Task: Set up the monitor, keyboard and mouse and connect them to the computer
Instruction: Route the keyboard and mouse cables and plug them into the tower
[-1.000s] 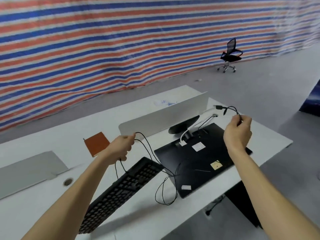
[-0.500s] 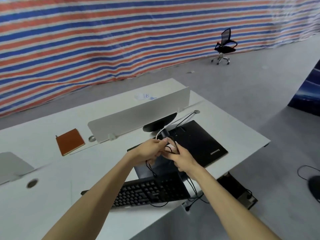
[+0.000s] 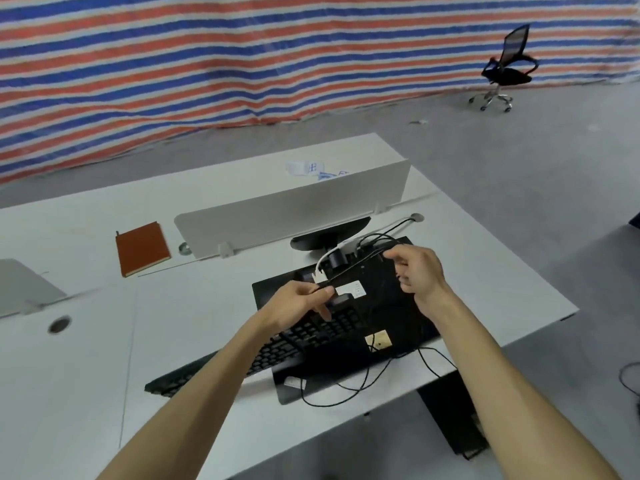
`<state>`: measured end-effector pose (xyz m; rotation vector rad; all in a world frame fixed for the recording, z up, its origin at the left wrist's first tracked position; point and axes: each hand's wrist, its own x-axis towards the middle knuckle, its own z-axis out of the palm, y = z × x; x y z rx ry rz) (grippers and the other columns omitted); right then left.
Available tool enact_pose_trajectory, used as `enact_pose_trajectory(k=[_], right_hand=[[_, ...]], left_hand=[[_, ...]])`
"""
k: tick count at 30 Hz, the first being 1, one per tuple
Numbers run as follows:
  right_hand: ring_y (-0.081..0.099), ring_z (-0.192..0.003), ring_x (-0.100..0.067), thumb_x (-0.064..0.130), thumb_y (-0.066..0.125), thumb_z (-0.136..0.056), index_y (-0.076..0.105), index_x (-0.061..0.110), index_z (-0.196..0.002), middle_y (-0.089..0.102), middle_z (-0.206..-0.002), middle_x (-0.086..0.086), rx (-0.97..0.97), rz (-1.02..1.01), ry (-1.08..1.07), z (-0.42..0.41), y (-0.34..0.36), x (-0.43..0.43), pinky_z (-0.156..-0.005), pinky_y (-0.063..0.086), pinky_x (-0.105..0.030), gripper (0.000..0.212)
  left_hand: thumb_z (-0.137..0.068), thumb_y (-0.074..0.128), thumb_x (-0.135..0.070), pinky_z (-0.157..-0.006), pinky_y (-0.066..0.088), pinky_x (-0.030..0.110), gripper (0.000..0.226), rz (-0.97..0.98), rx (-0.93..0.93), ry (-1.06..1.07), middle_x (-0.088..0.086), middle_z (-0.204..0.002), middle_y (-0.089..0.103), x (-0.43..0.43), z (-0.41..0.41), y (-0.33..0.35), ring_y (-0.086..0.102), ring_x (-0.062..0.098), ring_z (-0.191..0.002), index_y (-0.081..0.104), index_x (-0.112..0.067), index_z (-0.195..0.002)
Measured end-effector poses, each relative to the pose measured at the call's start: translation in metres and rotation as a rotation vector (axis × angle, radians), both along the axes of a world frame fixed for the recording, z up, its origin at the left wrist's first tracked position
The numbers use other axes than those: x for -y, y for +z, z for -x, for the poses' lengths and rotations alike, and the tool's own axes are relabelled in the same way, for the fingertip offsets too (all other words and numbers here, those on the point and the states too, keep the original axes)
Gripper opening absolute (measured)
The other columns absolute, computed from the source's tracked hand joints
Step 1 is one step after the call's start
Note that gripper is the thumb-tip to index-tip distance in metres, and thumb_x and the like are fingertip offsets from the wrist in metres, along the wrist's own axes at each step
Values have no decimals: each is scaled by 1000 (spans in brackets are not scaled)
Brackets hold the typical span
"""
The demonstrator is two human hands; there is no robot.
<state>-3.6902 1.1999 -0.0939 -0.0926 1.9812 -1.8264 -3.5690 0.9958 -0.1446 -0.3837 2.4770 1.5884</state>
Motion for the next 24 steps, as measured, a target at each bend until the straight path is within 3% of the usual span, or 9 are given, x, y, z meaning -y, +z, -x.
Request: enact_pose_trajectory(k=[3, 5, 9, 14, 16, 18, 20, 22, 24], right_hand=[[15, -45, -11, 10, 61, -86, 33, 27, -46, 22, -52, 5, 42, 24, -47, 14, 1, -11, -49, 10, -30, 52], [12, -45, -12, 9, 59, -86, 31, 27, -49, 20, -52, 4, 92, 76, -66, 28, 1, -20, -49, 9, -31, 51], [11, -45, -12, 9, 59, -86, 24, 25, -55, 18, -50, 5, 71, 122, -15, 54, 9, -41, -50, 8, -33, 49], [16, -44, -10, 11, 64, -84, 34, 22, -57, 22, -51, 6, 37, 66, 46, 92, 6, -97, -44, 11, -27, 42], [23, -45, -9, 14, 70, -83, 43, 20, -61, 26, -53, 7, -64, -46, 140, 119, 5, -134, -41, 16, -22, 36], [29, -46, -8, 21, 75, -82, 40, 20, -61, 32, -53, 7, -173, -203, 305, 147, 6, -172, -41, 22, -16, 41], [33, -49, -11, 33, 79, -77, 43, 17, -61, 41, -52, 5, -246, -416, 440, 174, 3, -206, -46, 27, -20, 43], [44, -52, -14, 44, 79, -71, 52, 16, -60, 53, -53, 7, -292, -634, 438, 204, -5, -240, -52, 34, -27, 40], [61, -66, -21, 51, 74, -73, 64, 16, -69, 66, -66, 3, -352, -817, 324, 233, -12, -269, -62, 46, -31, 36]], left_hand=[[-87, 48, -68, -90, 43, 31, 53, 224, -130, 66, -13, -101, 61, -14, 0, -30, 54, 0, -98, 64, -18, -86], [-90, 52, -62, -86, 46, 33, 42, 427, -158, 36, -12, -109, 49, -31, 10, -39, 51, 7, -100, 52, -20, -94], [-93, 55, -57, -71, 49, 41, 41, 684, -42, 5, -5, -102, 53, -63, 33, -48, 57, 28, -83, 34, -23, -95], [-103, 27, -54, -60, 35, 40, 35, 765, -97, 196, 3, -85, 63, -113, 68, -40, 61, 41, -77, 31, -20, -95], [-107, 24, -40, -61, 37, 41, 27, 790, -108, 259, 13, -84, 64, -133, 86, -30, 60, 46, -77, 33, -17, -98], [-108, 20, -30, -59, 36, 43, 25, 770, -162, 339, 18, -84, 59, -144, 102, -21, 58, 46, -72, 37, -15, -96], [-107, 16, -30, -58, 30, 41, 30, 772, -214, 386, 11, -82, 53, -155, 118, -14, 50, 43, -64, 39, -17, -93], [-107, 17, -34, -60, 25, 39, 31, 749, -187, 391, -1, -76, 43, -170, 137, -7, 38, 34, -60, 37, -20, -89], [-108, 21, -36, -64, 27, 38, 33, 743, -139, 397, -2, -74, 45, -182, 153, 2, 36, 27, -65, 38, -17, -86]])
